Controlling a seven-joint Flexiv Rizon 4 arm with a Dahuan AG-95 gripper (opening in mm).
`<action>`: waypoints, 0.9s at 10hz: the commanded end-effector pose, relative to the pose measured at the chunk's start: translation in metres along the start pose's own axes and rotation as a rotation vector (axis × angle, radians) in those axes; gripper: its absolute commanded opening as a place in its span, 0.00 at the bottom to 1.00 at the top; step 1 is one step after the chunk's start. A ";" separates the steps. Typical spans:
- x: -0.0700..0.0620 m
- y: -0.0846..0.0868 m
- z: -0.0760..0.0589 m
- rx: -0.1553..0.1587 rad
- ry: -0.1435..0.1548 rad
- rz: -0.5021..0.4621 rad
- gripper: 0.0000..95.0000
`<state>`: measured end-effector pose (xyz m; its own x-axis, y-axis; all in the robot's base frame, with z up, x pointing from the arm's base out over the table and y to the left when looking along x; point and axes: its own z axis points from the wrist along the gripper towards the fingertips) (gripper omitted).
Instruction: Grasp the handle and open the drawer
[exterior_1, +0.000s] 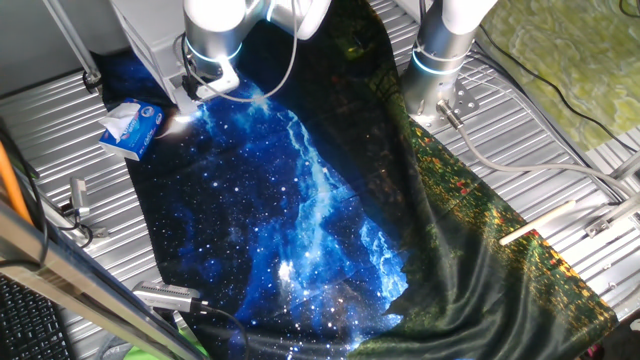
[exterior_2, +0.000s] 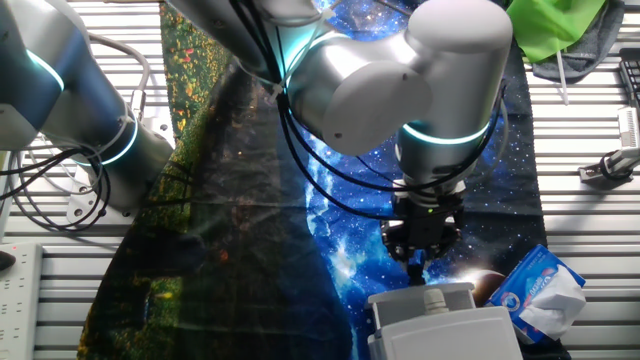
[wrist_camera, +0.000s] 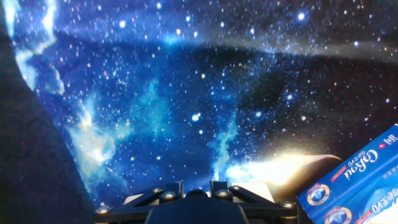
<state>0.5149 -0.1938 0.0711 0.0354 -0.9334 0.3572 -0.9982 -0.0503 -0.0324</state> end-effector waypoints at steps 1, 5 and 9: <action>-0.004 0.002 -0.002 -0.002 0.006 0.014 0.00; -0.011 0.002 -0.005 -0.012 0.010 0.031 0.00; -0.018 0.004 -0.007 -0.020 0.013 0.054 0.00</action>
<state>0.5104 -0.1742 0.0708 -0.0196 -0.9298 0.3675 -0.9994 0.0074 -0.0343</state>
